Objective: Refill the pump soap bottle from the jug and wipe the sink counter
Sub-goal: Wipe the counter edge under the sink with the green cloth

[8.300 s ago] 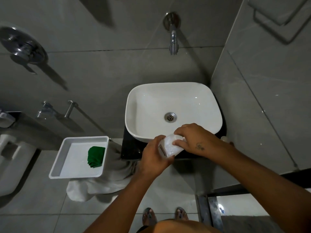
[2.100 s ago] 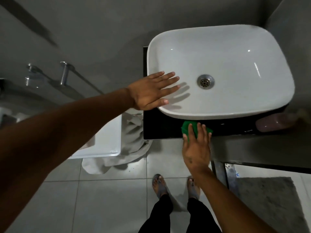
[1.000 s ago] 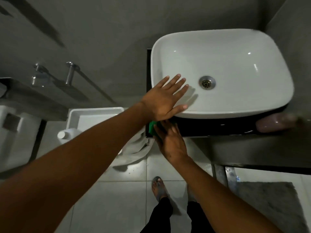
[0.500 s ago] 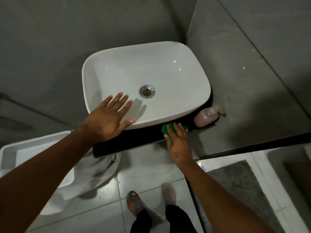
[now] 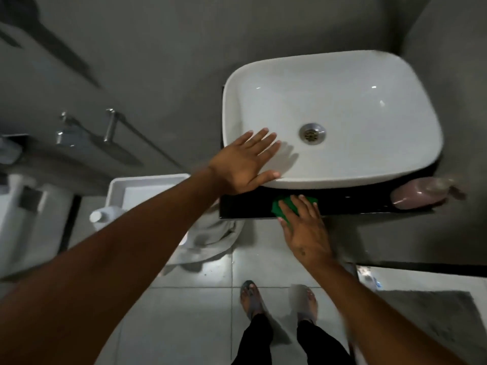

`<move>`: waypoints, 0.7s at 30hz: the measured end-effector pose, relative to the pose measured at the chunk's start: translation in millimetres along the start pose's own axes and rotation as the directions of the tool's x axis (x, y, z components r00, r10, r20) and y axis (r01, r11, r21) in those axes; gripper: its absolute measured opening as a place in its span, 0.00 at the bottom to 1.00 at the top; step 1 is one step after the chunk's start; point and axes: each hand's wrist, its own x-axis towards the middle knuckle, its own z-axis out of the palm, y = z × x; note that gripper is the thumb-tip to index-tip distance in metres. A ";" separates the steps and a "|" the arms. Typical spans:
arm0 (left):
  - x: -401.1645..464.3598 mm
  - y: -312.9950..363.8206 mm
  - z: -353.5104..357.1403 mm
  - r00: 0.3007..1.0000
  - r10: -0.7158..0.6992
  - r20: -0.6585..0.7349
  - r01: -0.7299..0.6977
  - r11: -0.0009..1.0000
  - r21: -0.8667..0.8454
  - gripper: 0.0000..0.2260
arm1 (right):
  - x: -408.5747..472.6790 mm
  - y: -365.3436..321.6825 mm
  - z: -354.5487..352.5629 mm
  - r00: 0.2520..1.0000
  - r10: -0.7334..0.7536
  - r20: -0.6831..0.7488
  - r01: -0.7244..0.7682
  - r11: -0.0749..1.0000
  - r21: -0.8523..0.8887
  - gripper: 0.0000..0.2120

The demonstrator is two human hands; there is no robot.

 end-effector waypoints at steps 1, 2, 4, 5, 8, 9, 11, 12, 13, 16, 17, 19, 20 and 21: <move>-5.1 -9.1 1.4 1.000 -0.001 -0.005 0.001 1.000 0.001 0.39 | 0.6 -1.1 2.5 1.000 0.021 0.000 -0.021 1.000 -0.001 0.20; -10.3 -18.1 2.9 1.000 -0.004 -0.008 0.004 1.000 0.000 0.39 | 1.8 -4.2 4.9 0.999 0.034 0.009 -0.034 0.999 -0.007 0.20; -14.3 -29.8 3.6 1.000 0.008 0.007 -0.008 1.000 -0.008 0.39 | 5.3 -14.8 10.9 0.997 -0.038 0.072 0.040 0.999 -0.022 0.21; -14.6 -32.5 3.6 1.000 0.015 0.012 -0.015 1.000 -0.016 0.39 | 6.1 -22.4 14.9 0.987 -0.113 0.110 0.117 0.993 -0.030 0.21; -12.2 -33.7 4.5 1.000 0.025 -0.012 -0.025 0.999 -0.026 0.37 | 13.2 -36.0 21.0 0.973 -0.191 0.131 0.196 0.980 -0.029 0.21; -13.0 -34.3 6.4 0.999 0.026 -0.025 -0.027 0.999 -0.028 0.37 | 17.6 -41.5 22.3 0.981 -0.161 0.106 0.163 0.986 -0.017 0.20; -14.9 -34.9 10.7 0.998 0.024 -0.052 -0.026 0.999 -0.028 0.36 | 26.5 -59.5 27.5 0.986 -0.135 0.101 0.136 0.991 -0.002 0.20; -14.9 -35.6 12.2 0.998 0.024 -0.064 -0.026 0.999 -0.029 0.36 | 31.7 -72.1 31.8 0.980 -0.165 0.111 0.165 0.986 0.008 0.20; -14.0 -35.2 12.5 0.997 0.024 -0.073 -0.026 0.999 -0.030 0.36 | 36.7 -84.7 35.4 0.969 -0.211 0.125 0.209 0.977 0.031 0.21; -15.4 -32.7 12.8 0.997 0.001 -0.077 -0.002 1.000 -0.021 0.36 | 41.4 -110.5 44.3 0.885 -0.426 0.188 0.424 0.904 0.052 0.20; -17.4 -32.9 12.4 0.997 -0.004 -0.081 0.003 1.000 -0.020 0.36 | 42.2 -111.9 45.7 0.849 -0.481 0.217 0.483 0.874 0.048 0.19; -29.2 -36.0 12.2 0.992 -0.028 -0.126 0.021 0.998 -0.061 0.36 | 42.8 -108.4 44.2 0.817 -0.499 0.289 0.498 0.863 0.082 0.21; -40.2 -39.4 14.0 0.983 -0.059 -0.176 0.041 0.993 -0.107 0.35 | 42.0 -103.9 42.7 0.812 -0.493 0.312 0.490 0.867 0.093 0.23; -56.6 -45.3 18.3 0.964 -0.118 -0.239 0.079 0.983 -0.166 0.35 | 43.3 -101.0 41.5 0.809 -0.490 0.325 0.483 0.869 0.108 0.24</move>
